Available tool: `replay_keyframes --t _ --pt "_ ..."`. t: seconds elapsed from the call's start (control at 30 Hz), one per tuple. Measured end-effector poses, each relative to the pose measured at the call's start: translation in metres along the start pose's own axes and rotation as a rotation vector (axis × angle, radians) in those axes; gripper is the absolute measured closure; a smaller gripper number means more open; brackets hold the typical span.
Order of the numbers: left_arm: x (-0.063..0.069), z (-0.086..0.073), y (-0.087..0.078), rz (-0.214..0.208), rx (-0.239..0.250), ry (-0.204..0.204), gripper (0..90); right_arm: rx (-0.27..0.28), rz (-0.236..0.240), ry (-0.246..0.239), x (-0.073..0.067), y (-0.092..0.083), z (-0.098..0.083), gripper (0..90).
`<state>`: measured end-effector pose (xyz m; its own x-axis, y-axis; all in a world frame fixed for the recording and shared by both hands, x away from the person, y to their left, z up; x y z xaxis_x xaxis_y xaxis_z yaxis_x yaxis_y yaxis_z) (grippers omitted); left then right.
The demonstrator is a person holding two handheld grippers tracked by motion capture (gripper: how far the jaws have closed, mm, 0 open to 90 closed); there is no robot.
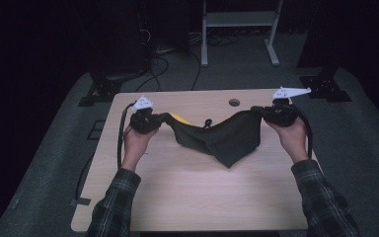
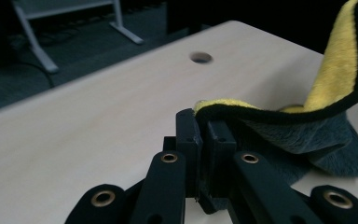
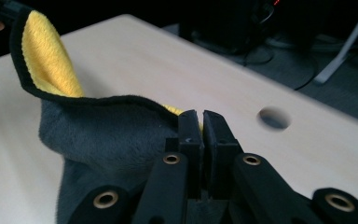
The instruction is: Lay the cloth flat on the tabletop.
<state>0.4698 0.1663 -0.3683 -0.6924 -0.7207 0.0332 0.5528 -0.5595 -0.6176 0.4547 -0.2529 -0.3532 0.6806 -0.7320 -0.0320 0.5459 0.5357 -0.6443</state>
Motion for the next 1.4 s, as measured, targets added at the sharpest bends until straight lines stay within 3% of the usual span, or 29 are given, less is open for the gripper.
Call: replay_keyframes --t 0.1,0.13,0.27,0.3,0.37,0.5,0.67,0.87,1.07,1.4 --pt "-0.007 0.023 -0.012 0.039 0.044 0.006 86.3 0.058 -0.043 -0.011 0.009 -0.016 0.03 86.3" --pt "-0.009 0.034 -0.021 0.058 0.074 0.015 86.3 0.058 -0.043 -0.011 0.009 -0.016 0.03 86.3" --pt "-0.006 0.065 -0.057 0.108 0.203 0.047 86.4 0.178 -0.082 -0.033 0.011 -0.05 0.06 86.4" --pt "-0.003 0.069 -0.063 0.109 0.221 0.061 86.3 0.196 -0.075 -0.033 0.011 -0.056 0.064 86.3" --pt "0.001 0.07 -0.067 0.103 0.212 0.094 86.3 0.203 -0.072 -0.043 0.008 -0.061 0.064 86.3" --pt "0.007 0.053 -0.053 0.089 0.14 0.123 86.3 0.169 -0.053 -0.047 0.004 -0.051 0.047 86.3" --pt "0.005 0.025 -0.038 0.055 0.092 0.092 86.2 0.107 -0.02 -0.032 0.0 -0.03 0.019 86.2" --pt "0.007 0.004 -0.037 0.017 0.071 0.077 86.1 0.091 0.01 -0.036 -0.005 -0.025 0.003 86.2" --pt "0.017 -0.015 -0.039 -0.018 0.047 0.08 86.1 0.082 0.054 -0.03 -0.011 -0.025 -0.013 86.1" --pt "0.03 -0.056 -0.038 -0.1 -0.016 0.047 86.0 0.044 0.112 -0.051 -0.027 -0.023 -0.045 85.8"
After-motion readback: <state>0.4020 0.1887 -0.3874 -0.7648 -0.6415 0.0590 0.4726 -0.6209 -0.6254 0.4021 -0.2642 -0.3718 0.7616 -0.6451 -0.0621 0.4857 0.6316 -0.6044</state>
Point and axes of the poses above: each handheld gripper's, and its own axes: y roughly forward along the jaws, z roughly out of its top, x roughly to its right, the point moved 2 cm from there along y, roughly forward along the jaws, and after that the axes turned 12 degrees about -x, right-handed, at the moved point
